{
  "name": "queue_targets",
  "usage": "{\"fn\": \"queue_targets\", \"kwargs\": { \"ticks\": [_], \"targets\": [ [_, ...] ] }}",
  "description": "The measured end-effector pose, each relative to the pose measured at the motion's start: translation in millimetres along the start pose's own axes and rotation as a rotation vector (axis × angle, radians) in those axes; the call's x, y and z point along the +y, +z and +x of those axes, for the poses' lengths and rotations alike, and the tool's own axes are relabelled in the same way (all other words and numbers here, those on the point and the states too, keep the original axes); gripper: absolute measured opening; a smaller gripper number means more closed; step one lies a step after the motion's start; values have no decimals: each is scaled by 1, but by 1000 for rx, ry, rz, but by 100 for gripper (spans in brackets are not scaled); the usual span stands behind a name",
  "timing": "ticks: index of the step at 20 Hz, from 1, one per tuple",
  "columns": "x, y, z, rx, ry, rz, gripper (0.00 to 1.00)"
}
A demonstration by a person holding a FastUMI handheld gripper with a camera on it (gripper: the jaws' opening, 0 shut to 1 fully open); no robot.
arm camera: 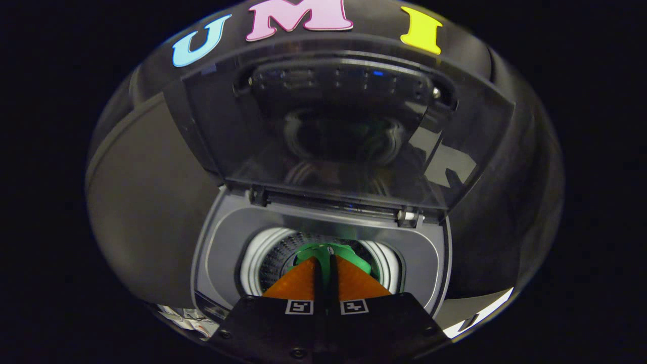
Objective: Put the clothes into the washing machine and then close the washing machine lid.
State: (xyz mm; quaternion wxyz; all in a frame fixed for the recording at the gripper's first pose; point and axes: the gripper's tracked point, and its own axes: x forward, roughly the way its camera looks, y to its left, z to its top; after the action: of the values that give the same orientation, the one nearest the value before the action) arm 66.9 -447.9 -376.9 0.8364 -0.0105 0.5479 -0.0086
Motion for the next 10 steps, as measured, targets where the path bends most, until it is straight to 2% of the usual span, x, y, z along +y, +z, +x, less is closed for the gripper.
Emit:
{"fn": "queue_targets", "kwargs": {
  "ticks": [4,7,9,10],
  "targets": [
    [3,-30,18,57,-39,-7,5],
    [12,-35,25,50,-13,-19,5],
    [28,-45,25,102,52,69,5],
    [23,-49,27,118,32,96,8]
  ]
}}
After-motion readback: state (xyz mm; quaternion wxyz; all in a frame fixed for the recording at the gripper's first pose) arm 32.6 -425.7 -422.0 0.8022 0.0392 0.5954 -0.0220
